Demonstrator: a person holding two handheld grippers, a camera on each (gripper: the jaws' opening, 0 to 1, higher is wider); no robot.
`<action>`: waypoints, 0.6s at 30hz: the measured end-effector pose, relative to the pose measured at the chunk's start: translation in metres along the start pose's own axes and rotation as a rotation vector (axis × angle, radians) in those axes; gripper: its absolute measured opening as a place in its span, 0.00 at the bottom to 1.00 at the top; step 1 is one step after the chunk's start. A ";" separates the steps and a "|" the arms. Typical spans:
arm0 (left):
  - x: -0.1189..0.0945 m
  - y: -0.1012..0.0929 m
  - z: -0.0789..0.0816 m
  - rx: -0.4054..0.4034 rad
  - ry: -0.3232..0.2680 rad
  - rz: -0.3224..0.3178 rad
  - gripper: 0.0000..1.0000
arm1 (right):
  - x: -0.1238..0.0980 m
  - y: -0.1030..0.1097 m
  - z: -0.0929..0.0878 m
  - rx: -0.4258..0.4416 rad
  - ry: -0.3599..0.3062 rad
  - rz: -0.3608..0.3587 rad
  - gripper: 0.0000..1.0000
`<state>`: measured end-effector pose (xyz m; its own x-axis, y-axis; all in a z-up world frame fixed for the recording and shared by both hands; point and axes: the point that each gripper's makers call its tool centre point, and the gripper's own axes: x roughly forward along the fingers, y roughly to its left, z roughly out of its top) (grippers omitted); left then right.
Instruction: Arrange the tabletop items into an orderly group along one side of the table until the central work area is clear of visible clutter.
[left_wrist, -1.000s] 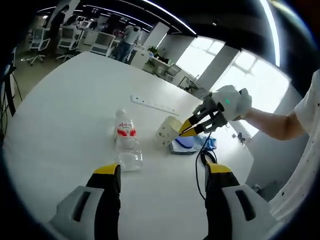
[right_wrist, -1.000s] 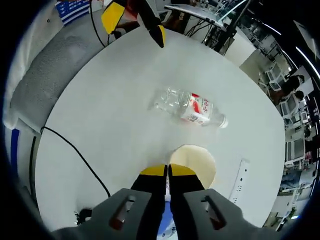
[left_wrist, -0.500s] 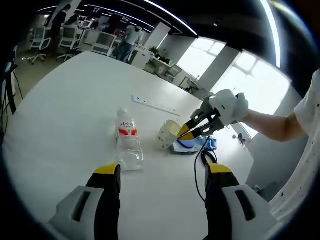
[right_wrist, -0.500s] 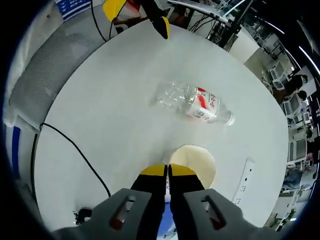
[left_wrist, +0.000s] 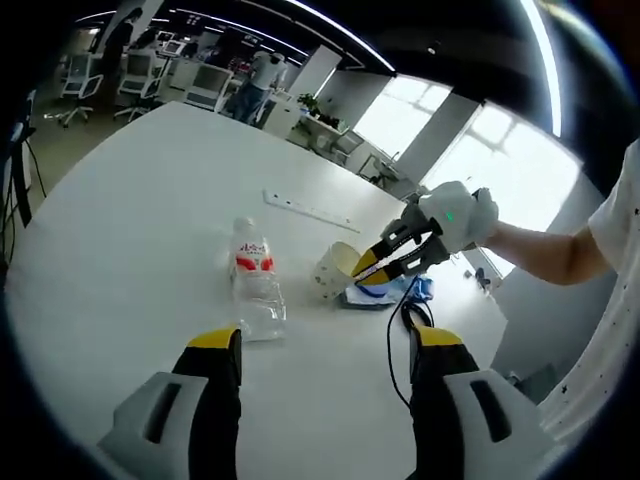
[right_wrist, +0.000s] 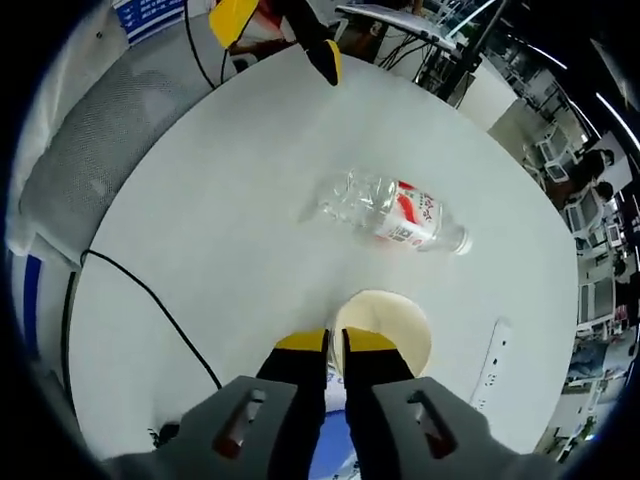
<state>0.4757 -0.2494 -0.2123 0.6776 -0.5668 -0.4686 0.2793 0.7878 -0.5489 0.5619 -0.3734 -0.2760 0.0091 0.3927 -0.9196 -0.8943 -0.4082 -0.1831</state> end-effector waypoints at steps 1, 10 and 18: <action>0.000 0.000 0.000 0.000 0.001 0.001 0.69 | 0.000 -0.001 0.000 -0.004 0.000 -0.004 0.06; 0.001 -0.001 0.002 0.002 -0.001 0.000 0.69 | -0.005 -0.004 0.000 0.029 -0.017 -0.017 0.16; 0.001 -0.004 0.005 0.006 -0.006 -0.004 0.69 | -0.018 -0.009 0.012 0.094 -0.083 -0.042 0.24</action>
<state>0.4782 -0.2519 -0.2072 0.6808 -0.5680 -0.4624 0.2855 0.7872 -0.5467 0.5647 -0.3666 -0.2536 0.0142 0.4762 -0.8792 -0.9318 -0.3127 -0.1844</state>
